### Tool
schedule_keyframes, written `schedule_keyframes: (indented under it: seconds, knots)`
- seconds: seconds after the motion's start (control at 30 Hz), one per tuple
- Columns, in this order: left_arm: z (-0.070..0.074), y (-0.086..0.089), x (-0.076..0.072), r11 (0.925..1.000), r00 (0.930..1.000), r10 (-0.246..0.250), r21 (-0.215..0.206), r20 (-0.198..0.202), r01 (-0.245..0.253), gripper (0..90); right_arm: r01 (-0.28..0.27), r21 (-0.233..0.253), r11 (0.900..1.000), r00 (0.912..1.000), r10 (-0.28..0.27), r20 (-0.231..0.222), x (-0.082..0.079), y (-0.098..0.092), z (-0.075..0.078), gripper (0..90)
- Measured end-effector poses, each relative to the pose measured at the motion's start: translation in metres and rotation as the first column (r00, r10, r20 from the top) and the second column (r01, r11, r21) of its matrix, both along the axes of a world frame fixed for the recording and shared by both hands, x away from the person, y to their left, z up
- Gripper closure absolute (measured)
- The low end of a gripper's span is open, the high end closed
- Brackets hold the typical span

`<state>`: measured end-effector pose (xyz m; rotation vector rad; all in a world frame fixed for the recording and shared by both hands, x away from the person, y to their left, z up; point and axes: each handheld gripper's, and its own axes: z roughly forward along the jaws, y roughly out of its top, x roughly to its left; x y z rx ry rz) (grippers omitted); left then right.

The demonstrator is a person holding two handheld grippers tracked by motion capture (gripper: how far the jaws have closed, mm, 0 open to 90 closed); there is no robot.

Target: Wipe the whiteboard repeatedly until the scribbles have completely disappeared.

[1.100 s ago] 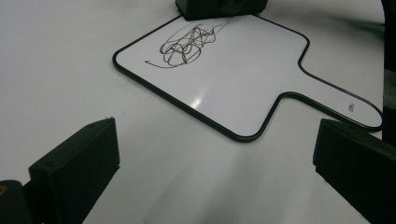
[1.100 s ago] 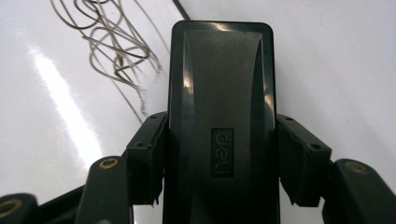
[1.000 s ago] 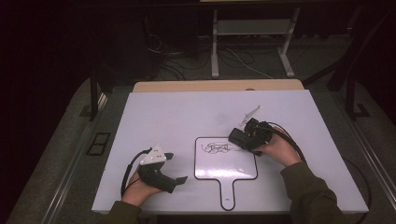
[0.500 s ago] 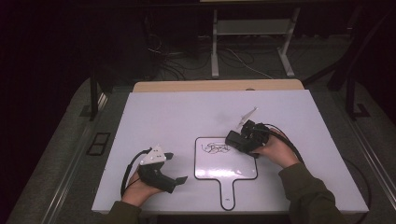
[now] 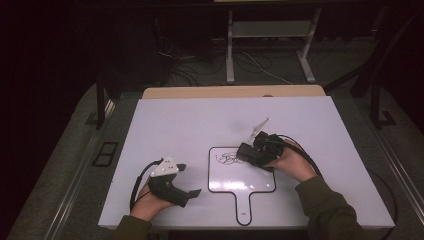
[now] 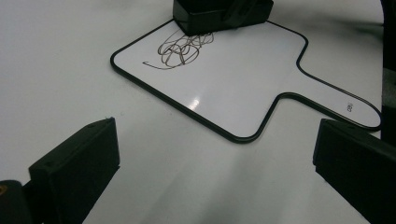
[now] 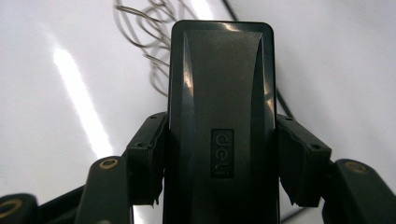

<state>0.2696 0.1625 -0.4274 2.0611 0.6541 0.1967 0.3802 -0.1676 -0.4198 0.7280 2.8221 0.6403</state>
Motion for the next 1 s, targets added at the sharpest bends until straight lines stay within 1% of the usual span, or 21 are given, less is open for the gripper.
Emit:
schedule_keyframes:
  seconds: [0.03,0.07,0.17,0.2,0.27,0.3,0.4,0.43,0.5,0.57,0.67,0.73,0.77,0.8,0.83,0.9,0.93,1.0]
  knots:
    - [0.000,0.000,0.000,1.0000,1.0000,0.000,-0.001,0.000,0.000,0.0,0.000,0.000,1.000,1.0000,0.000,0.000,0.000,0.000,0.000,38.7]
    - [0.000,0.000,0.000,1.0000,1.0000,0.000,0.000,0.000,0.000,0.0,-0.010,0.002,1.000,0.9999,0.010,-0.007,-0.002,0.004,0.000,38.7]
    - [0.000,0.000,0.000,1.0000,1.0000,0.002,0.000,-0.001,-0.002,0.0,-0.007,-0.003,1.000,1.0000,0.007,-0.003,0.001,0.003,0.000,38.7]
    - [0.000,0.000,0.000,1.0000,1.0000,0.002,0.000,-0.001,-0.002,0.0,0.012,0.006,1.000,0.9999,-0.012,-0.008,0.002,0.002,0.000,38.7]
    - [0.000,0.000,0.000,1.0000,1.0000,0.002,0.000,-0.002,-0.002,0.0,0.049,-0.006,0.999,0.9988,-0.049,0.004,0.009,-0.005,0.001,38.7]
    - [0.000,0.000,0.000,1.0000,1.0000,0.002,0.001,-0.003,-0.002,0.0,0.049,-0.006,0.999,0.9988,-0.049,0.004,0.009,-0.005,0.001,38.7]
    - [-0.001,0.000,0.000,1.0000,1.0000,-0.001,0.004,-0.001,0.001,0.0,0.089,-0.001,0.996,0.9961,-0.089,0.001,0.015,-0.013,0.000,38.7]
    - [-0.001,0.000,0.000,1.0000,1.0000,-0.001,0.005,-0.002,0.001,0.0,0.098,0.013,0.995,0.9951,-0.098,-0.012,0.018,-0.016,0.000,38.7]
    - [-0.001,0.000,0.000,1.0000,1.0000,-0.002,0.004,-0.002,0.002,0.0,0.087,0.000,0.996,0.9962,-0.087,0.002,0.016,-0.013,0.000,38.7]
    - [-0.001,0.000,0.001,1.0000,1.0000,-0.001,0.002,-0.001,0.001,0.0,0.082,0.001,0.997,0.9966,-0.082,-0.001,0.015,-0.011,0.000,38.7]
    - [-0.001,-0.001,0.000,1.0000,1.0000,-0.001,0.003,-0.003,0.001,0.0,0.056,0.008,0.998,0.9984,-0.056,-0.009,0.012,-0.003,0.000,38.7]
    - [-0.001,-0.001,0.000,1.0000,1.0000,-0.001,0.004,-0.003,0.001,0.0,0.023,0.002,1.000,0.9997,-0.023,-0.004,0.008,0.006,0.000,38.7]
    - [-0.001,-0.001,0.000,1.0000,1.0000,-0.001,0.003,-0.003,0.001,0.0,0.023,0.002,1.000,0.9997,-0.023,-0.004,0.008,0.006,0.000,38.7]
    - [-0.001,-0.001,0.000,1.0000,1.0000,-0.001,0.004,-0.004,0.001,0.0,-0.004,0.000,1.000,1.0000,0.004,-0.004,0.005,0.013,0.000,38.6]
    - [-0.001,-0.001,0.000,1.0000,1.0000,-0.001,0.004,-0.004,0.001,0.0,-0.004,0.000,1.000,1.0000,0.004,-0.004,0.005,0.013,0.000,38.6]
    - [-0.001,-0.001,0.000,1.0000,1.0000,-0.001,0.005,-0.003,0.001,0.0,-0.026,0.006,1.000,0.9995,0.026,-0.015,0.001,0.021,0.001,38.7]
    - [-0.001,-0.001,0.000,1.0000,1.0000,0.000,0.004,-0.003,0.000,0.0,-0.043,-0.005,0.999,0.9990,0.043,-0.010,0.000,0.026,0.001,38.7]
    - [-0.001,0.000,0.000,1.0000,1.0000,-0.001,0.004,0.001,0.001,0.0,-0.043,-0.015,0.999,0.9991,0.043,-0.004,0.001,0.026,0.002,38.6]
